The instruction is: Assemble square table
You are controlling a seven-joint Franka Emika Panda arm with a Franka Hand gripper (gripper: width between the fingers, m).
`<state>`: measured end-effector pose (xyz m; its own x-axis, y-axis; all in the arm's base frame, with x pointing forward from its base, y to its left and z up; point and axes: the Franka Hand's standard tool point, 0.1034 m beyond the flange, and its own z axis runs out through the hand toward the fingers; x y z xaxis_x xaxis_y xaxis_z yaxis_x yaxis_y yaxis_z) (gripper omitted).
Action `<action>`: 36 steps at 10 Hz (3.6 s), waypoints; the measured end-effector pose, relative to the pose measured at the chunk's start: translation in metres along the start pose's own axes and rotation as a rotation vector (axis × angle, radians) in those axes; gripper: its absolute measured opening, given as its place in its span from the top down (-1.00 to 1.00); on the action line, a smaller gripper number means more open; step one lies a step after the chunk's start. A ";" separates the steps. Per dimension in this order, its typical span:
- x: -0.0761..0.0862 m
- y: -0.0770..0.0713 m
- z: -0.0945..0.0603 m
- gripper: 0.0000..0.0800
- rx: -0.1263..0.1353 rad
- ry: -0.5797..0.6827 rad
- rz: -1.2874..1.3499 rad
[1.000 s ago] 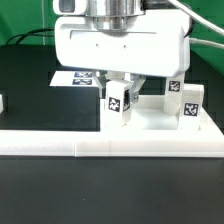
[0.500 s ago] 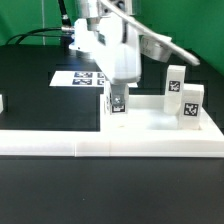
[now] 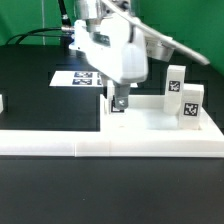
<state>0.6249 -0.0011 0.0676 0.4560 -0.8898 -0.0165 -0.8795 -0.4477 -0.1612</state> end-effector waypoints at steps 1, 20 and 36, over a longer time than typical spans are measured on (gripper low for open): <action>-0.002 -0.001 0.000 -0.56 0.000 -0.001 -0.123; -0.003 -0.002 0.002 0.28 -0.050 0.055 -0.316; -0.011 -0.008 -0.002 -0.62 -0.073 0.013 -0.486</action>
Offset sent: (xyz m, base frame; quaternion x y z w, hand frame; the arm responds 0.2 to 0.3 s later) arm 0.0000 0.0000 0.0000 0.0000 0.0000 -0.1296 0.9916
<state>0.6263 0.0125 0.0707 0.8147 -0.5772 0.0556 -0.5728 -0.8160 -0.0774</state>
